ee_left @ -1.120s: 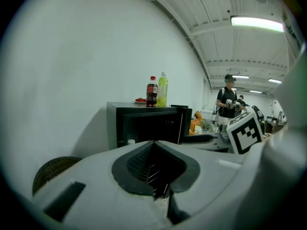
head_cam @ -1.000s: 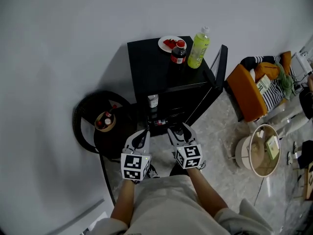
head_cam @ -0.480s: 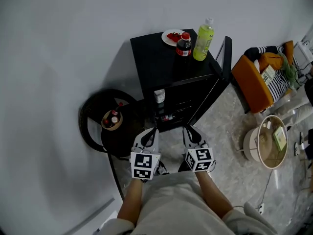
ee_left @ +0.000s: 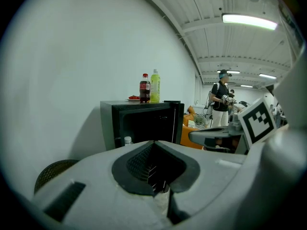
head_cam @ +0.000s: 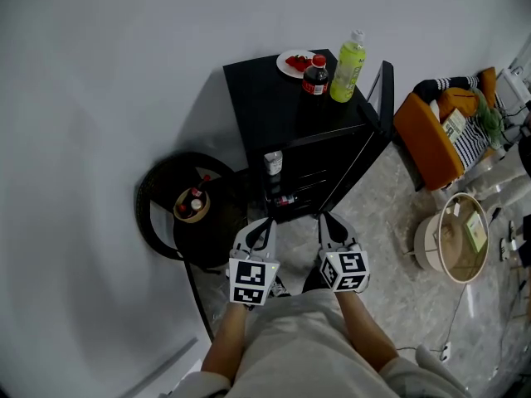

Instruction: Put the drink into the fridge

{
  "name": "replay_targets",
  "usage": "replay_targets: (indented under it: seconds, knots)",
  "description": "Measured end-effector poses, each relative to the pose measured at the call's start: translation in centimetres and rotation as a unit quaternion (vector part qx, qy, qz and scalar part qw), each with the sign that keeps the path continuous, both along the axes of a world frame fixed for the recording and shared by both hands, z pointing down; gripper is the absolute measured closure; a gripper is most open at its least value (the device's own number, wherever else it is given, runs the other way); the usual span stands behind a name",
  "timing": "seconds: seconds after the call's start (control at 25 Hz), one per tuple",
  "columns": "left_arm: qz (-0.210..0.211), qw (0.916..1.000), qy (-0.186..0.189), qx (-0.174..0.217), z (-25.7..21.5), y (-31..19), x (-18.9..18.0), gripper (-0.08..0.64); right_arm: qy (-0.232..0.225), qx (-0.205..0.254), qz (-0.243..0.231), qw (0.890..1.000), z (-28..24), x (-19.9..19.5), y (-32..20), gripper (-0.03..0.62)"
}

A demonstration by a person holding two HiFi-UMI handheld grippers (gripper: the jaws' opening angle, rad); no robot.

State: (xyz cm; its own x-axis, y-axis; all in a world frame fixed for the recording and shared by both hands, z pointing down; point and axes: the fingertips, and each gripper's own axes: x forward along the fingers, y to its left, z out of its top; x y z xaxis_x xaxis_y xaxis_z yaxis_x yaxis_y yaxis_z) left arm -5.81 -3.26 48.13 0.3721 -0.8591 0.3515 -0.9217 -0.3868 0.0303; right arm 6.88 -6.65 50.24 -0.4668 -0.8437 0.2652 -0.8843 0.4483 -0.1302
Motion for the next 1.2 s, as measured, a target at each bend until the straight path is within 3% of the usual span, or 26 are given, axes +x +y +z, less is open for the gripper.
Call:
replay_targets:
  seconds: [0.2, 0.44, 0.76, 0.96, 1.2]
  knots:
    - [0.013, 0.9998, 0.008, -0.011, -0.5, -0.5, 0.0, 0.552, -0.003, 0.004, 0.001, 1.000, -1.2, -0.4, -0.5, 0.584]
    - [0.012, 0.9996, 0.017, 0.021, -3.2, -3.4, 0.3, 0.552, -0.001, -0.003, -0.009, 1.000, -4.0, -0.7, -3.3, 0.584]
    - [0.021, 0.9963, 0.013, 0.082, -9.6, -10.2, 2.0, 0.552, 0.007, 0.062, 0.000, 0.998, -11.1, -0.6, -11.5, 0.583]
    - [0.029, 0.9943, 0.001, 0.102, -12.9, -14.6, 2.3, 0.551, -0.004, 0.082, -0.022, 0.996, -14.8, -1.6, -17.0, 0.581]
    - [0.033, 0.9967, -0.013, 0.072, -14.0, -19.9, 1.6, 0.551, -0.009, 0.067, -0.069, 0.995, -16.1, -3.6, -21.9, 0.463]
